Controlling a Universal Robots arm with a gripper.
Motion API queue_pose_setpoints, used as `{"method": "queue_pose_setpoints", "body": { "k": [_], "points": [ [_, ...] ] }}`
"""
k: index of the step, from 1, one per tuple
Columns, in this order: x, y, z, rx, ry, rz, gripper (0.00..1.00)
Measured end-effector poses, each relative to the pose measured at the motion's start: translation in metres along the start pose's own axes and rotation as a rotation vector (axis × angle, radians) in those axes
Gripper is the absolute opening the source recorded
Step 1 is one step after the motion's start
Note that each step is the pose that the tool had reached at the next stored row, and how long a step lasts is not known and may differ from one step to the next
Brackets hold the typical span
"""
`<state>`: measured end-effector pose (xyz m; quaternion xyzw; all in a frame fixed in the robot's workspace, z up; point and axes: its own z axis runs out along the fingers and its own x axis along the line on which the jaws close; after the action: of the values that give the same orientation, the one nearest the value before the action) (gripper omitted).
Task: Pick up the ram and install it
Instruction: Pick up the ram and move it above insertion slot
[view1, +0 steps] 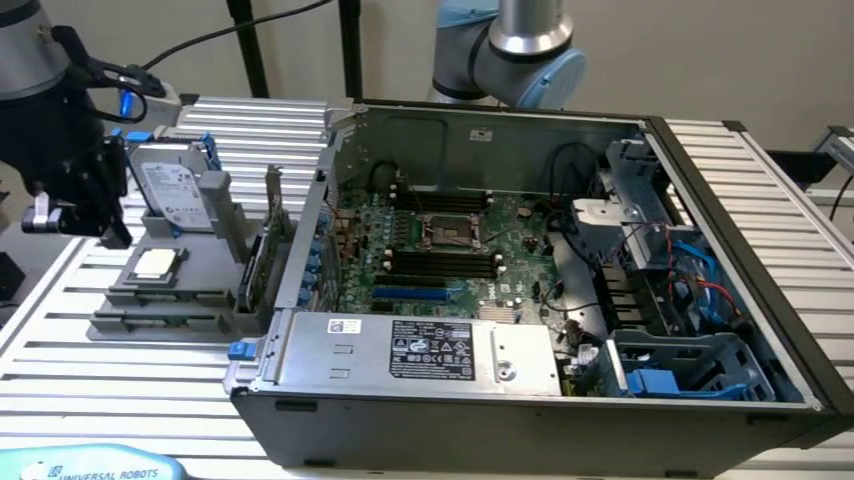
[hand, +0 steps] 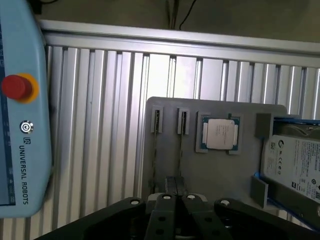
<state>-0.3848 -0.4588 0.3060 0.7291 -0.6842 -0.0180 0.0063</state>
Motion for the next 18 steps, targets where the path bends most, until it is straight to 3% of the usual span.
{"method": "queue_pose_setpoints", "body": {
  "k": [4,7,9,10,18],
  "points": [
    [0.001,-0.0011,0.0012,-0.0001,-0.0004,0.000,0.12],
    [0.001,-0.0011,0.0017,-0.0003,-0.0003,0.000,0.24],
    [0.001,-0.0012,0.0036,0.0000,-0.0005,0.000,0.24],
    [0.001,-0.0013,0.0053,-0.0002,-0.0004,0.000,0.31],
    [0.002,-0.0018,0.0198,-0.0002,-0.0004,0.000,0.31]
  ]
}}
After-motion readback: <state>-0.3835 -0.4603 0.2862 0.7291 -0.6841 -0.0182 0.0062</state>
